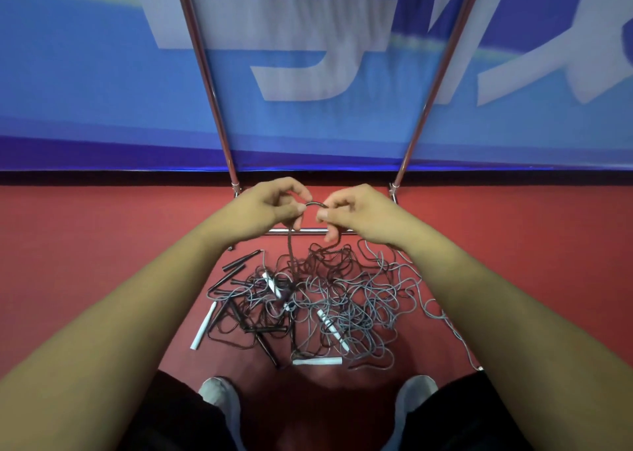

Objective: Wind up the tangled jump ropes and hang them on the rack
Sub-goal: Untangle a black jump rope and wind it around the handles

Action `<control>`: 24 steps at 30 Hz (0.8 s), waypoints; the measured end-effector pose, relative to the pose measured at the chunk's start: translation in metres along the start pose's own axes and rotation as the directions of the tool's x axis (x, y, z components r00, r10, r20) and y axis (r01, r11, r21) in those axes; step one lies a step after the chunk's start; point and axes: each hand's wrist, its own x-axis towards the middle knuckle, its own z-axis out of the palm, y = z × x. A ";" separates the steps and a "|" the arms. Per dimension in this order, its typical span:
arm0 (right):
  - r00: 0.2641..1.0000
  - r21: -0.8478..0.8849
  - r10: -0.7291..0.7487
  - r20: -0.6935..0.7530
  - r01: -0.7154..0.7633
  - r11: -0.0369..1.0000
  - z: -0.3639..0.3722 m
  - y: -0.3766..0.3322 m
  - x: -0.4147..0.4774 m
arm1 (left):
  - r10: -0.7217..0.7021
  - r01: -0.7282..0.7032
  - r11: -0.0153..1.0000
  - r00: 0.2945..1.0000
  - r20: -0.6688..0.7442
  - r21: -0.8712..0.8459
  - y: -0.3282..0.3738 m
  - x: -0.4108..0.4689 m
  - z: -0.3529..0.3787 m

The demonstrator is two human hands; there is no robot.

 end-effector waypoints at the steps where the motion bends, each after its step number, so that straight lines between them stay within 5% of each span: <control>1: 0.999 0.025 -0.022 -0.030 0.023 0.999 -0.002 -0.002 0.000 | -0.004 0.004 0.999 1.000 0.005 0.039 -0.001 0.000 -0.002; 5: 0.951 0.184 -0.070 -0.301 0.130 0.974 -0.020 -0.013 0.000 | -0.152 0.055 0.888 0.972 0.177 0.457 -0.022 -0.003 -0.012; 7: 0.909 0.196 -0.021 -0.417 0.112 0.974 -0.031 -0.010 0.001 | -0.173 0.079 0.878 0.972 0.159 0.473 -0.032 -0.004 -0.013; 13: 0.789 0.145 0.089 -0.608 0.001 0.989 -0.042 0.003 0.004 | -0.124 0.091 0.948 0.988 0.090 0.306 -0.024 -0.002 -0.020; 17: 0.736 0.151 0.109 -0.668 -0.009 0.988 -0.047 0.009 0.005 | -0.213 0.219 0.953 0.976 -0.052 0.208 -0.022 -0.004 -0.021; 22: 0.723 0.167 0.183 -0.666 -0.095 0.981 -0.045 0.022 0.008 | -0.216 0.189 0.963 0.968 -0.127 -0.193 -0.014 -0.002 -0.014; 24: 0.780 0.135 0.196 -0.594 -0.144 0.980 -0.044 0.027 0.008 | -0.219 0.103 0.858 0.960 -0.176 -0.504 -0.013 0.005 -0.014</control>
